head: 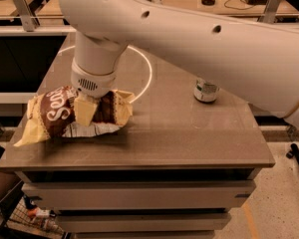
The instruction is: Pick brown chip bag
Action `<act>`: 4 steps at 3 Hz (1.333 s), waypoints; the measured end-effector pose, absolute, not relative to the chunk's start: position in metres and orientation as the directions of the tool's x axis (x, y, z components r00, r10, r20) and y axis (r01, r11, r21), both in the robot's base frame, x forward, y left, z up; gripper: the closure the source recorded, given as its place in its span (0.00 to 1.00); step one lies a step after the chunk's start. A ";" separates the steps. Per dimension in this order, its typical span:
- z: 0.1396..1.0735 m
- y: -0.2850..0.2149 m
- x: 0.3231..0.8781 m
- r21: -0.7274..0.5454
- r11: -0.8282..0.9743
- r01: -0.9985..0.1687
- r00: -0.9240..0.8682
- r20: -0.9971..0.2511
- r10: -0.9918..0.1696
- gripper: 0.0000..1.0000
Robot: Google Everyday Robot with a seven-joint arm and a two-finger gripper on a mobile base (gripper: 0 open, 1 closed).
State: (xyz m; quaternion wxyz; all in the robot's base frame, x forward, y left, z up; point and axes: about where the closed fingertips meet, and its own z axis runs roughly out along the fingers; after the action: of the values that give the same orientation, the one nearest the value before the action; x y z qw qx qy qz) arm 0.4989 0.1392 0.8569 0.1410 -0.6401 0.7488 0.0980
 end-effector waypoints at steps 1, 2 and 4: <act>0.888 0.135 0.499 -0.068 0.154 -0.986 -0.120 -0.358 -0.926 1.00; 0.917 0.132 0.498 -0.106 0.147 -0.983 -0.098 -0.372 -0.923 1.00; 0.977 0.103 0.496 -0.191 0.165 -0.968 -0.056 -0.473 -0.879 1.00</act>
Offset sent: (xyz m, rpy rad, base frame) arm 0.0001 -0.0125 0.0962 0.0419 -0.1282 0.0220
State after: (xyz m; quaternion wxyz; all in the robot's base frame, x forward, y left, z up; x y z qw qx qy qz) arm 0.4962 0.1032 0.9773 0.2491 -0.6402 0.7213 0.0885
